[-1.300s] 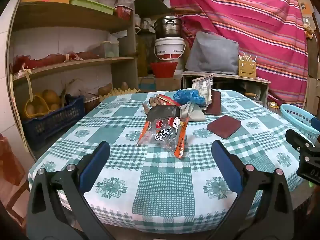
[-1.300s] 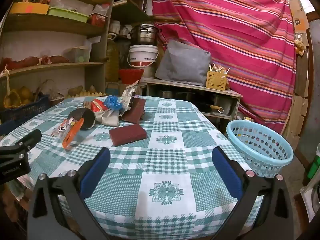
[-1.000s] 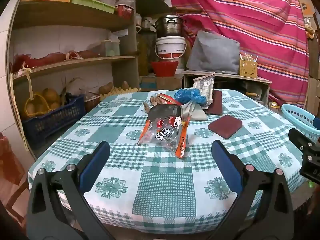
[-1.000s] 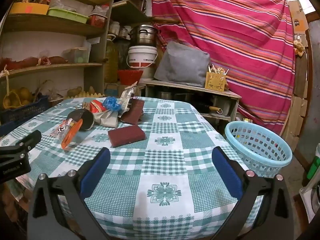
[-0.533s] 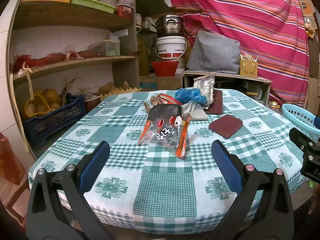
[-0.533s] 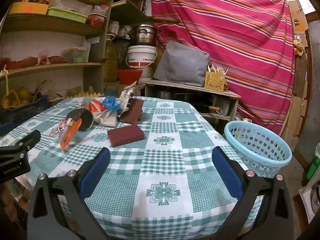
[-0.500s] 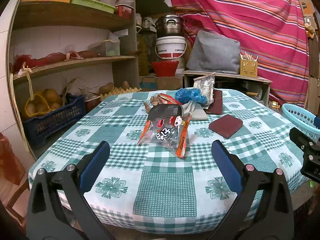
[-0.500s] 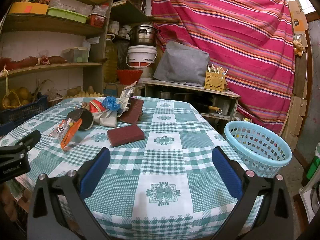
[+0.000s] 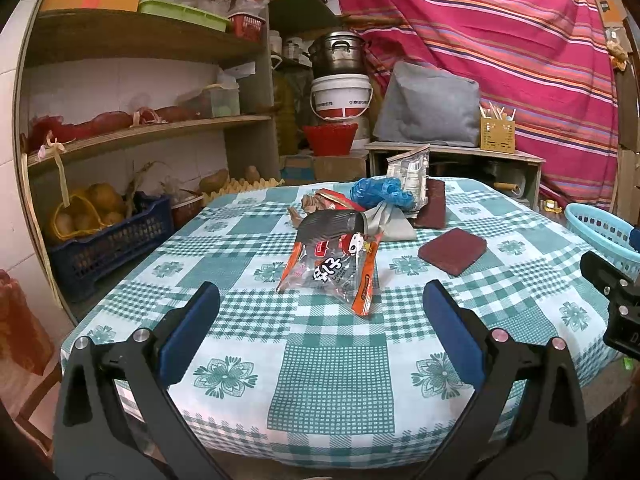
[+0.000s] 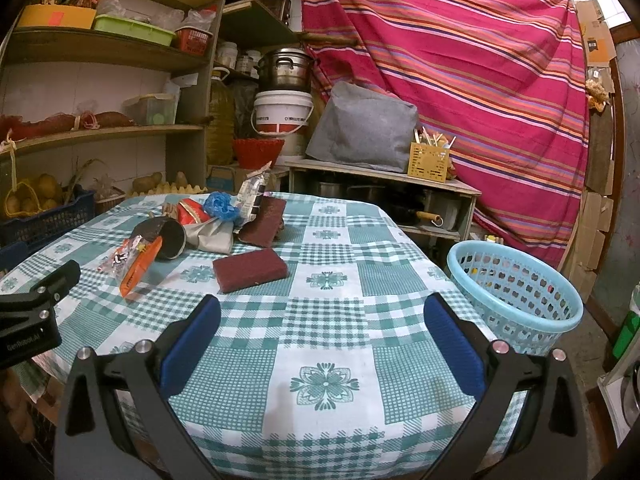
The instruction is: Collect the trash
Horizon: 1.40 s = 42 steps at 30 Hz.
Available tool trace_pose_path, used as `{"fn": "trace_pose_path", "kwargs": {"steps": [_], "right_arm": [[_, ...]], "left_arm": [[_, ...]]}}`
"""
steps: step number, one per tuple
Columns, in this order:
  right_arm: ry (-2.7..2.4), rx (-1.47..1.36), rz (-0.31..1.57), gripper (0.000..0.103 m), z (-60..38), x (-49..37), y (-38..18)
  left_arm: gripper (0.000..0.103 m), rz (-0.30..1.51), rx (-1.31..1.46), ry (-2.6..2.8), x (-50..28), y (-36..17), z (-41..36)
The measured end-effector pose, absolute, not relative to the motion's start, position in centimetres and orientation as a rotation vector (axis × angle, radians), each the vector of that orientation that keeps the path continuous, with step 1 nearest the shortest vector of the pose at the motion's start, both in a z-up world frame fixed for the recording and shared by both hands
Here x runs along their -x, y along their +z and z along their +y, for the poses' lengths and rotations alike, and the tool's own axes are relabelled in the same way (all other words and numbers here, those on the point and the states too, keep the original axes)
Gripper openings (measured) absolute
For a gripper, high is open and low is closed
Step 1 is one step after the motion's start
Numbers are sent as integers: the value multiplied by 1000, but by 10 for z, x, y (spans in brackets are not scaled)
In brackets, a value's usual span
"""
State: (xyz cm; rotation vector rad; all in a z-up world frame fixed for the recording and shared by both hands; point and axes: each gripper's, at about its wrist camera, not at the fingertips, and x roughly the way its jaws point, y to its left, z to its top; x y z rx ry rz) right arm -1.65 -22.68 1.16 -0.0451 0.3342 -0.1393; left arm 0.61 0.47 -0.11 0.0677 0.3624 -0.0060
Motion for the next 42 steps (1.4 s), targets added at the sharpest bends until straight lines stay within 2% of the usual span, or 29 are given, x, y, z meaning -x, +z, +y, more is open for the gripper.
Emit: {"fn": "trace_pose_path", "kwargs": {"steps": [42], "right_arm": [[-141, 49, 333, 99, -229, 18, 11]], "left_arm": [[98, 364, -72, -5, -5, -2, 5]]}}
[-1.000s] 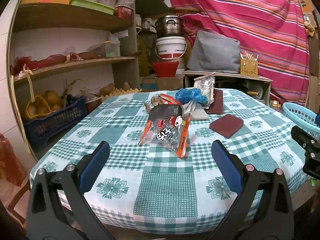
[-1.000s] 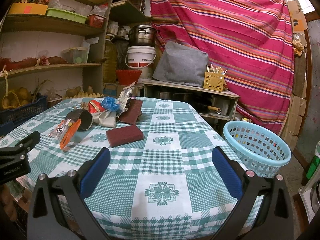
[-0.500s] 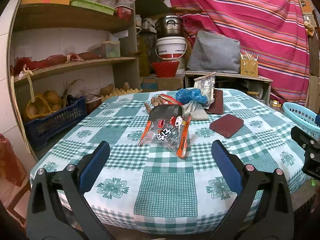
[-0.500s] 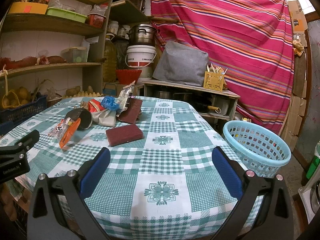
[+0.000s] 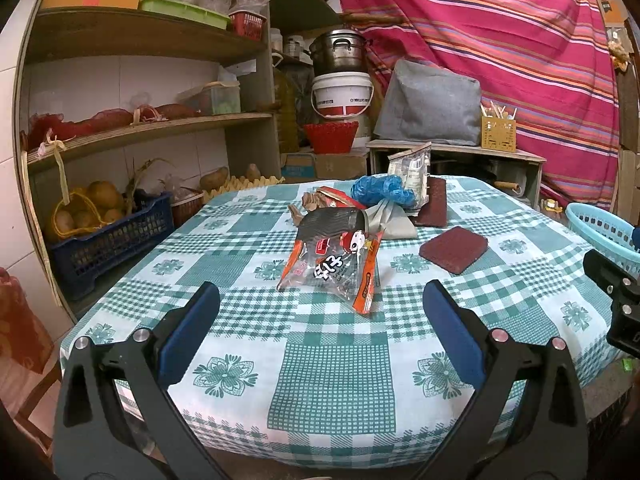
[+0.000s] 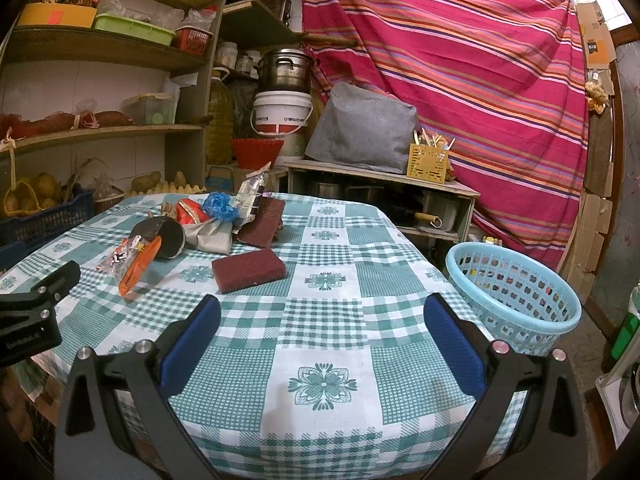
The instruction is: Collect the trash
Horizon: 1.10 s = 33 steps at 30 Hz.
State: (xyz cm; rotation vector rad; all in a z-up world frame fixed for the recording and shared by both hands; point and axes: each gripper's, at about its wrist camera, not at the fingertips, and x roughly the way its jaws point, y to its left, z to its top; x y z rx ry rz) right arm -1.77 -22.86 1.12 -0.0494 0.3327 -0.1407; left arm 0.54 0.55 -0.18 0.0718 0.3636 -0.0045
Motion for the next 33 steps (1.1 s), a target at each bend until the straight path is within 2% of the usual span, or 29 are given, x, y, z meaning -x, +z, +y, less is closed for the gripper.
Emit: {"fn": "trace_pose_path", "kwargs": {"steps": [33], "right_arm": [[-144, 37, 350, 99, -228, 12, 10]], "left_arm": [[98, 382, -70, -7, -8, -7, 2]]}}
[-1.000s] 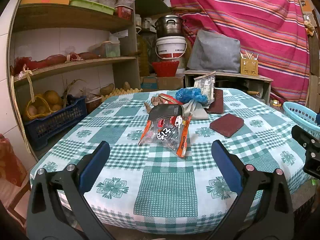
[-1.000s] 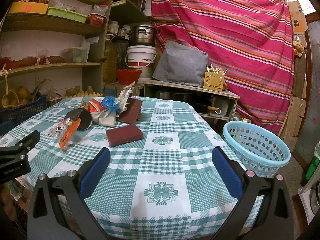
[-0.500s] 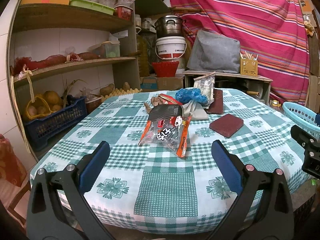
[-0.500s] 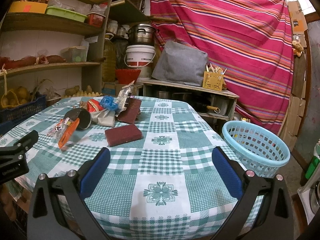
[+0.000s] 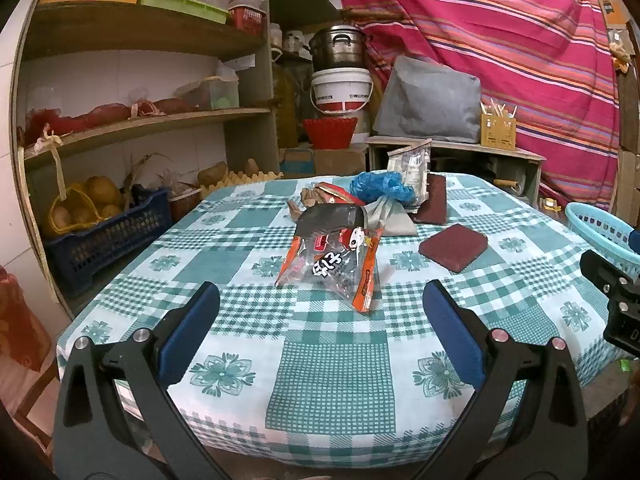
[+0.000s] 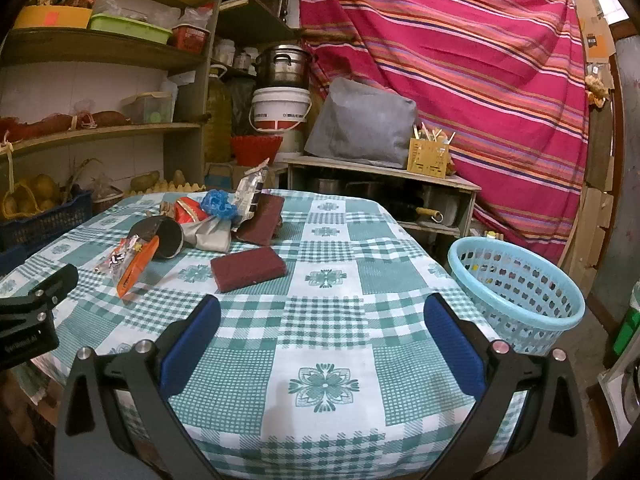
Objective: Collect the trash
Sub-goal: 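Grasp the orange-and-clear snack wrapper with the left tool while the right tool approaches the maroon pad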
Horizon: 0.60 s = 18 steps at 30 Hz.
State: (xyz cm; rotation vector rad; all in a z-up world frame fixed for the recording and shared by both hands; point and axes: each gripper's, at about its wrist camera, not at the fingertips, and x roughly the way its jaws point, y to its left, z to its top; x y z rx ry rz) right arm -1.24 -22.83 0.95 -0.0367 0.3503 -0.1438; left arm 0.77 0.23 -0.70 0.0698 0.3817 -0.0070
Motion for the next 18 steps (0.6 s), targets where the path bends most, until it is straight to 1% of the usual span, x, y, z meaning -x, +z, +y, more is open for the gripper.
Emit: {"fn": "trace_pose_path", "kwargs": {"steps": [11, 15, 18], "right_arm": [[-180, 16, 401, 99, -239, -9, 12], [-155, 11, 409, 99, -243, -28, 26], [-131, 16, 390, 99, -242, -42, 41]], "left_arm": [[98, 472, -44, 7, -36, -7, 5], [98, 502, -39, -7, -54, -1, 2], [98, 493, -92, 16, -66, 5, -5]]}}
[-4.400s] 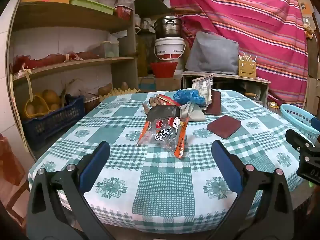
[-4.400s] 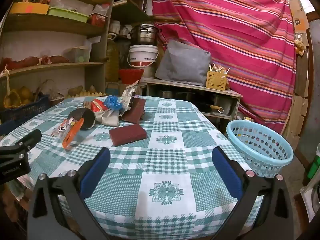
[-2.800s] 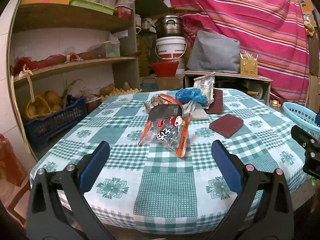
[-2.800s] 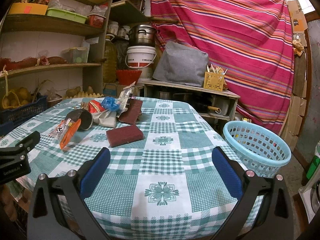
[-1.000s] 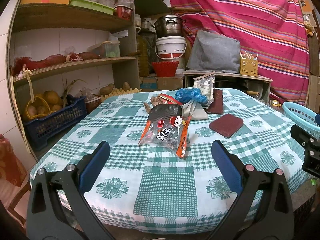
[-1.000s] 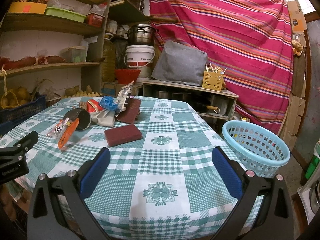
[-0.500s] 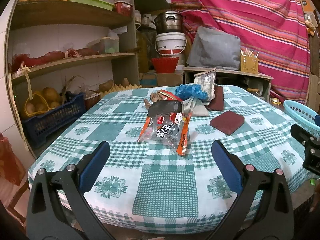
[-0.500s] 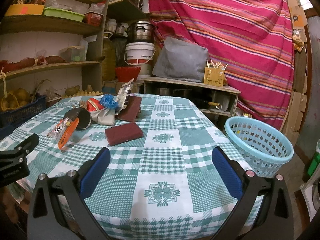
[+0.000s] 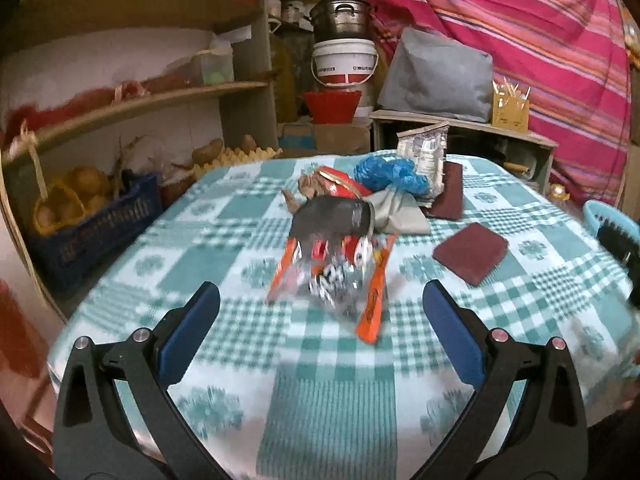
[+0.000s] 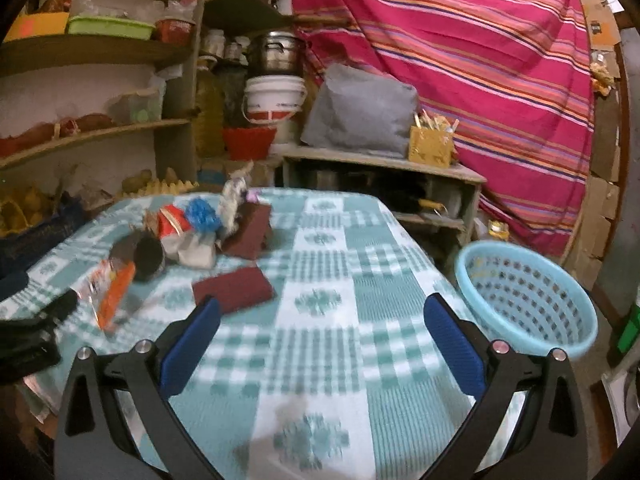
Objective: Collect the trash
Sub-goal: 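Grasp the orange-and-clear snack wrapper with the left tool while the right tool approaches the maroon pad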
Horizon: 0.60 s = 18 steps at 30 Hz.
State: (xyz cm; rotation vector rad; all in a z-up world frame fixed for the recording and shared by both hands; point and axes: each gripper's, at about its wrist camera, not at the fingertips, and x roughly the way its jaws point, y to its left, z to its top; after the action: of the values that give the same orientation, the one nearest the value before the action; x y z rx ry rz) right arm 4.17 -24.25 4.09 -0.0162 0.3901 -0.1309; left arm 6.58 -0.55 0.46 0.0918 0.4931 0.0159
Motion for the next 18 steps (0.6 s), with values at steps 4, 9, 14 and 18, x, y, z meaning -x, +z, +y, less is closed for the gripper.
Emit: {"fn": "trace_pose_path", "kwargs": {"steps": [4, 9, 14, 18], "right_arm": [[-125, 30, 437, 99, -243, -68, 53], [-118, 36, 461, 99, -250, -89, 45], [-133, -16, 557, 99, -264, -98, 19], [-140, -28, 574, 99, -267, -103, 13]], "left_arm": [[98, 518, -121, -4, -85, 7, -13], [98, 587, -123, -35, -107, -3, -14], [93, 679, -103, -32, -123, -22, -13], [80, 705, -106, -50, -132, -26, -15]]}}
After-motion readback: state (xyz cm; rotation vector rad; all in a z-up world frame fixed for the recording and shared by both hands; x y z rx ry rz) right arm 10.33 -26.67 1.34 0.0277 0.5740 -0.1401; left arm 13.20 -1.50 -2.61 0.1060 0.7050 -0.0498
